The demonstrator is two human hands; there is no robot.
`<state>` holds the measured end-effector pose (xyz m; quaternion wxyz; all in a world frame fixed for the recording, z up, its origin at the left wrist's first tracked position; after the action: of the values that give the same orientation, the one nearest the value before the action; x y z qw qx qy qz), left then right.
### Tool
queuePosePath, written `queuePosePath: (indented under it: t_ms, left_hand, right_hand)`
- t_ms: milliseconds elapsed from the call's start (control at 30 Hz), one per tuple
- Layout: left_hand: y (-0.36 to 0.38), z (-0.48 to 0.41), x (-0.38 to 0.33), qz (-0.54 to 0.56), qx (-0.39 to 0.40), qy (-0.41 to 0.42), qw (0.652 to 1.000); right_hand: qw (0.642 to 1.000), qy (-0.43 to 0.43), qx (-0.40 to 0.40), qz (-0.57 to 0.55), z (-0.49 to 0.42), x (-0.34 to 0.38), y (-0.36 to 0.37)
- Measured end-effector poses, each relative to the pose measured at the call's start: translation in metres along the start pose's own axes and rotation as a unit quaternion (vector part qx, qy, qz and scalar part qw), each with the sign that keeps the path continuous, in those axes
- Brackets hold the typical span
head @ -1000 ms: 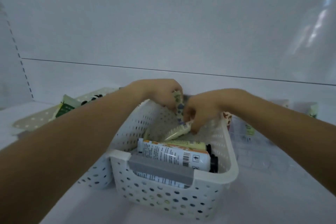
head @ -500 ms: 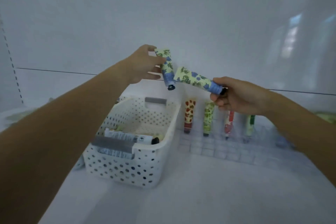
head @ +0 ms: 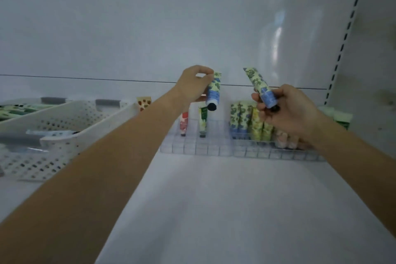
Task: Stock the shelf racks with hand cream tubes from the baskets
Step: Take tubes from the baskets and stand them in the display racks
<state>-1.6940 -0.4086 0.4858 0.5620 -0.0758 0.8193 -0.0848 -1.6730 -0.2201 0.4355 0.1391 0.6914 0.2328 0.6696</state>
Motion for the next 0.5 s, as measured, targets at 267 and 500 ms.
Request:
queuePosePath:
  t_ms: [267, 500]
  left_hand:
    - [0.064, 0.016, 0.029, 0.003, -0.019, -0.011, 1.000]
    - [0.061, 0.008, 0.045, 0.000, -0.103, 0.002, 0.995]
  right_hand:
    - [0.987, -0.077, -0.032, 0.135, 0.020, 0.008, -0.054]
    - [0.949, -0.162, -0.060, 0.264, 0.005, 0.011, -0.057]
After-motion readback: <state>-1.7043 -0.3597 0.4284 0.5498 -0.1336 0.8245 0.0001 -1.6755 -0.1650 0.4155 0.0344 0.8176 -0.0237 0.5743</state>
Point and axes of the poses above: each hand's wrist, its own z-axis away from the middle knuckle, its own y-axis out of the palm, x = y × z, the point moved 9 cm from there along -z, towards the middle knuckle, and after that the axes turned 6 degrees about -z, right-handed, at the moved point
